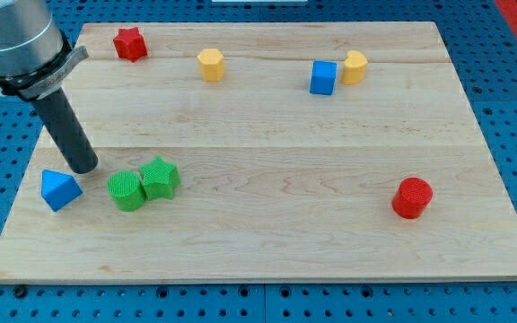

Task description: Separate the green star and green circle

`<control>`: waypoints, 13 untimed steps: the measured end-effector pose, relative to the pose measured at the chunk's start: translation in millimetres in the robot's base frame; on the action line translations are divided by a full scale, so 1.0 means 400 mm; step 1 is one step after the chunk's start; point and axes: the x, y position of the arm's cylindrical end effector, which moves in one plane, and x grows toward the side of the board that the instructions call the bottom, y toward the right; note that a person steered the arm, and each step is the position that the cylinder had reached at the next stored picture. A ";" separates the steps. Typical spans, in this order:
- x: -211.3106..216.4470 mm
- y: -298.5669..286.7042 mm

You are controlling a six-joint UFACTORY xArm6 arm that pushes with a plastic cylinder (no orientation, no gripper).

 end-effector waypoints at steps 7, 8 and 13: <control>-0.006 0.058; 0.018 0.060; -0.028 0.321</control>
